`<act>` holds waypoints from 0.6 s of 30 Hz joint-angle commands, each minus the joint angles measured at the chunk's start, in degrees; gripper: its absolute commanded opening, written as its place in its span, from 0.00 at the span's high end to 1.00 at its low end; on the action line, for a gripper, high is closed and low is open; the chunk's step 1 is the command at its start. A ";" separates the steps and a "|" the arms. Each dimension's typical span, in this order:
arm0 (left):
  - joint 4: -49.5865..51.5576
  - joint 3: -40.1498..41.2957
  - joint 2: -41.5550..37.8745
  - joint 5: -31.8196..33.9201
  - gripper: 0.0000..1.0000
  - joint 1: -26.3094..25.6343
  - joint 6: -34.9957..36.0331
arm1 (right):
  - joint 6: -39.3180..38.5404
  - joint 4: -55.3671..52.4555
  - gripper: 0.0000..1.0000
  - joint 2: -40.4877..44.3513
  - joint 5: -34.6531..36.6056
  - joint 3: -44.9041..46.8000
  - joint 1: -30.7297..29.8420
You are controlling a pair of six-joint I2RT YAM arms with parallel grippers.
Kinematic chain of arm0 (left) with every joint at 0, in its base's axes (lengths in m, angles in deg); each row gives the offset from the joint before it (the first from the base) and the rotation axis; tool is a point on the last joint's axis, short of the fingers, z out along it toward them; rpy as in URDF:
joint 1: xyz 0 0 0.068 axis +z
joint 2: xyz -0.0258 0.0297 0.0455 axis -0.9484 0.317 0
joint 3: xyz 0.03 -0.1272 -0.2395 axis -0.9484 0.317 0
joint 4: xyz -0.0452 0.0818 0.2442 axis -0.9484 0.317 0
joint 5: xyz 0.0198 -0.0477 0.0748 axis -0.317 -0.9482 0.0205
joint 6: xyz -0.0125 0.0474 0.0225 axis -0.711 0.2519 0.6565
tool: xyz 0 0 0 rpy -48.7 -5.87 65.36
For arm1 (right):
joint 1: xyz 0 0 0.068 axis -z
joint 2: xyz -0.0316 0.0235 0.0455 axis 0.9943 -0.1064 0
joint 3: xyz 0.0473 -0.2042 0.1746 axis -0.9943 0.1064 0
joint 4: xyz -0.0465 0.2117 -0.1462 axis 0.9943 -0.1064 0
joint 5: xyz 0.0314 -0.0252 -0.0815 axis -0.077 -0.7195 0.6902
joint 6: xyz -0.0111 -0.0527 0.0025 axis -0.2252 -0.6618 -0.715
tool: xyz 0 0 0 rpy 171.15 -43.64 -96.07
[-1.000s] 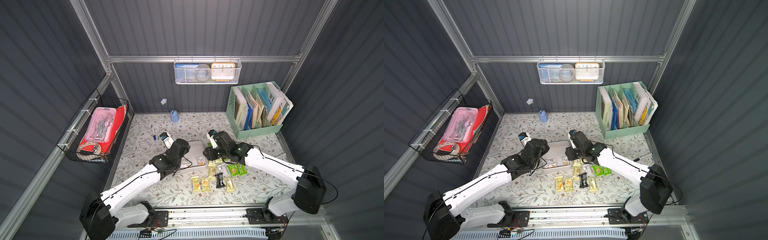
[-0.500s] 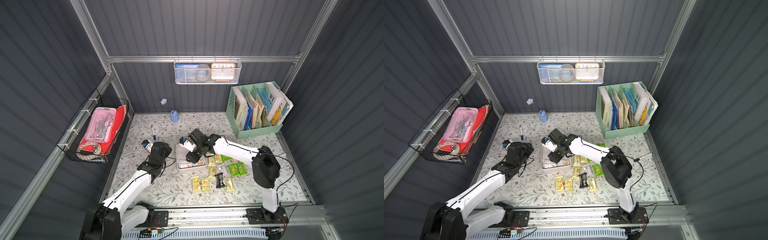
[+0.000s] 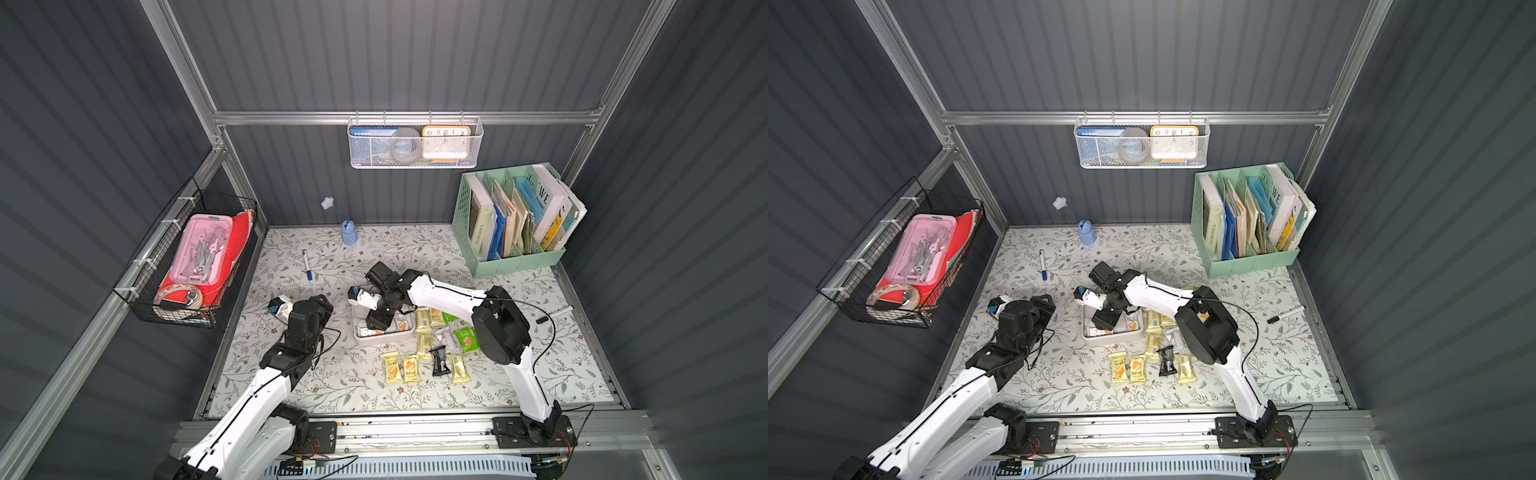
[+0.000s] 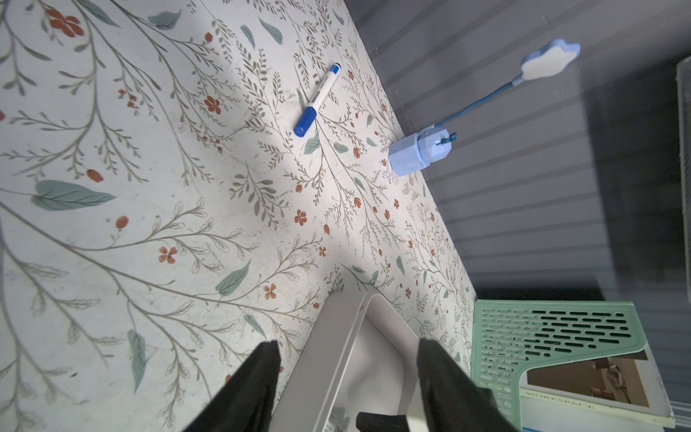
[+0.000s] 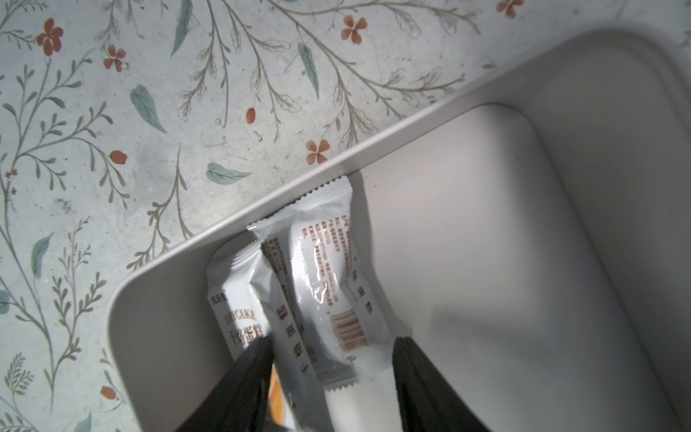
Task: Take the cookies out of the storage box
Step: Pick up the cookie from the storage box.
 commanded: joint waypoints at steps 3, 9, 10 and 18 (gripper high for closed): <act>5.57 1.70 -4.35 3.22 0.36 0.28 -2.58 | -1.90 -0.18 0.42 -3.06 -0.99 -3.80 -0.56; 8.51 3.30 -8.11 3.42 0.36 0.29 -4.14 | -3.04 -3.02 0.44 -6.91 4.17 -8.07 -0.65; 8.94 3.38 -8.66 3.64 0.36 0.24 -4.27 | -2.67 -2.75 0.44 -7.05 6.11 -8.37 -0.64; 9.66 2.58 -9.02 4.18 0.36 0.23 -3.80 | 1.71 2.82 0.50 -4.26 16.91 -7.07 -0.64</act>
